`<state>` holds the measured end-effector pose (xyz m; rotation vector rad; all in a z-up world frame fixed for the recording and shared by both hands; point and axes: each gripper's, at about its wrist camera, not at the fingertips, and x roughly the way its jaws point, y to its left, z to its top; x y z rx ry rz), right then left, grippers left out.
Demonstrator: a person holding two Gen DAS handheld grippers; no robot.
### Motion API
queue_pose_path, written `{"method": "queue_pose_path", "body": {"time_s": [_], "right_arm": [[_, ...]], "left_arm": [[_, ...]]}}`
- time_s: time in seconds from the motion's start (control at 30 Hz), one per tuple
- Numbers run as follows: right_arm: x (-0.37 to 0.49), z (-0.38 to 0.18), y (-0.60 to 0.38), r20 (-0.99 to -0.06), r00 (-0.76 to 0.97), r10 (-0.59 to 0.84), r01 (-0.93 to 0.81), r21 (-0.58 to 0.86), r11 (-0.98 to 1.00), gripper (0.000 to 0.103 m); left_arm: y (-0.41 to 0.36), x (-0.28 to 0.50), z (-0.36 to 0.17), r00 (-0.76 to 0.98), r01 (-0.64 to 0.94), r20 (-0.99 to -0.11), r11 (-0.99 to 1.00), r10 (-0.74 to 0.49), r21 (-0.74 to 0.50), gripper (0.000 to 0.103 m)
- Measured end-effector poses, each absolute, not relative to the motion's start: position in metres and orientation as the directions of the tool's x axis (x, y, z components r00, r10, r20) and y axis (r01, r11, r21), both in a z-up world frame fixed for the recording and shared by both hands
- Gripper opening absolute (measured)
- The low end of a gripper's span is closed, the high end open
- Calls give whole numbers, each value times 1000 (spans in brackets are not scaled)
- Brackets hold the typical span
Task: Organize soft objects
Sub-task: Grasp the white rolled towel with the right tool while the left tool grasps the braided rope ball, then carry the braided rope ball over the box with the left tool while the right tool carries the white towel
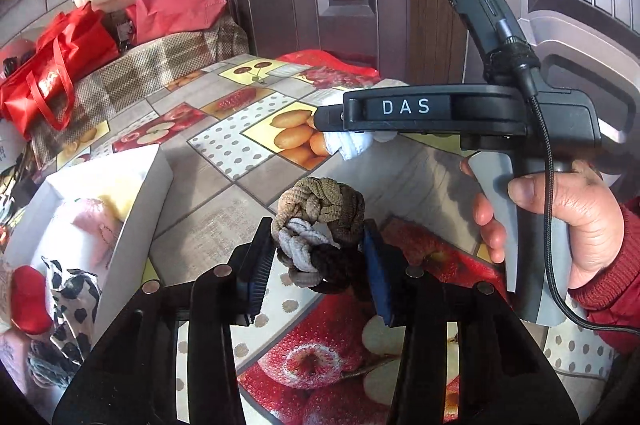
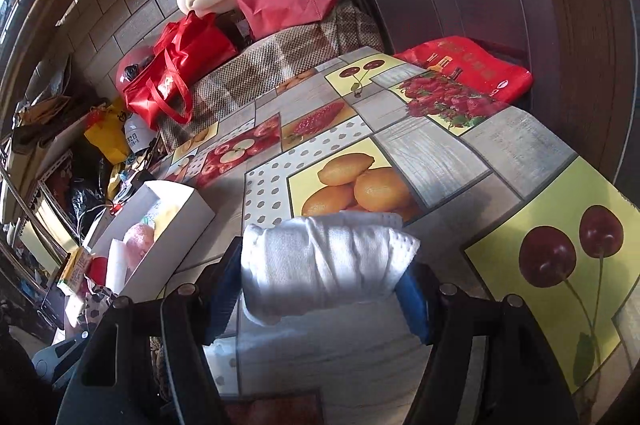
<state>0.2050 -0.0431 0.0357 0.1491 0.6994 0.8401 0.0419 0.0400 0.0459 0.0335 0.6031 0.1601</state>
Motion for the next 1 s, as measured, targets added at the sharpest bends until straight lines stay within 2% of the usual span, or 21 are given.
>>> {"method": "queue_pose_path", "body": {"time_s": [0.1, 0.23, 0.47, 1.0], "right_arm": [[196, 43, -50, -462, 507, 728, -640, 363, 677, 70], [181, 47, -54, -429, 548, 718, -645, 331, 689, 70], [153, 52, -49, -409, 568, 714, -681, 252, 687, 70], [87, 56, -20, -377, 534, 756, -776, 134, 616, 71]], "left_arm": [[46, 21, 57, 867, -183, -462, 982, 186, 53, 42], [58, 2, 65, 893, -261, -381, 965, 241, -2, 42], [60, -19, 70, 898, -295, -332, 955, 289, 34, 42], [93, -68, 69, 868, -405, -300, 914, 395, 33, 43]]}}
